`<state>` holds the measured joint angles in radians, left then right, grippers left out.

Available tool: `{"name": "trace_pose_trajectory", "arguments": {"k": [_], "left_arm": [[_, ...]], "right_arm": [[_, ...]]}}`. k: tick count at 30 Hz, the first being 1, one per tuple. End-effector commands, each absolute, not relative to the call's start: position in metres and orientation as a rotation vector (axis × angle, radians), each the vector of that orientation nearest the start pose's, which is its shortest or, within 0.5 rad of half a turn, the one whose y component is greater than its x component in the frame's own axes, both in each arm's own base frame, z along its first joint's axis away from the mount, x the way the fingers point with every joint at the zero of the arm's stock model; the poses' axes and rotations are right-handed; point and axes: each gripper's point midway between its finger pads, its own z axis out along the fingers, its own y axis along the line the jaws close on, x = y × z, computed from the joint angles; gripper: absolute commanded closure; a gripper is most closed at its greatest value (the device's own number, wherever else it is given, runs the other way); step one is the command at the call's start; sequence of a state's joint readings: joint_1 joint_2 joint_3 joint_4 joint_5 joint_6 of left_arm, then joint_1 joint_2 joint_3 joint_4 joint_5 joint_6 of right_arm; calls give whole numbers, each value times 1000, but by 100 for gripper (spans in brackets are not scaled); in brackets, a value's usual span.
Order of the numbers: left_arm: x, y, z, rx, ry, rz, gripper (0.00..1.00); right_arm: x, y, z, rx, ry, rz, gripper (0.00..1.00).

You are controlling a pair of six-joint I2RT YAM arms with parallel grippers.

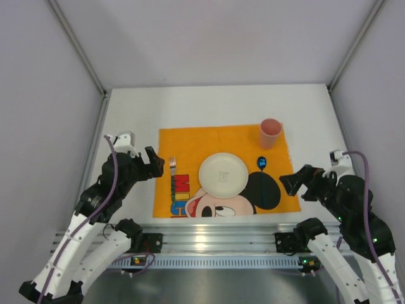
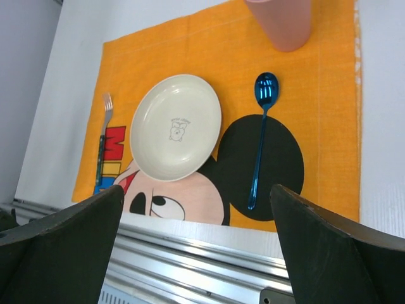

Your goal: Set the dinner table for one person

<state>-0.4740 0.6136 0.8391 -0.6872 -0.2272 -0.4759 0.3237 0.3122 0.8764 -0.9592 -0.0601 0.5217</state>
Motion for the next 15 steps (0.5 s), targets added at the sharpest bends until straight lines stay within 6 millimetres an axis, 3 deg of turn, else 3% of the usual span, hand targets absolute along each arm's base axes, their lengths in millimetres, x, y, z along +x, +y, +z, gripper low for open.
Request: {"name": "trace_pose_trajectory", "arguments": {"k": [1,9,15], "left_arm": [[220,-78,237,-110,1992,-295,1],[229,-78,228,-74,2042,-236,2],[239,-73,231,-71,2019,-171,1]], "right_arm": [[141,62,243,258,1996,519,0],[147,62,224,313,2086,492,0],[152,62,229,303,2085,478,0]]}}
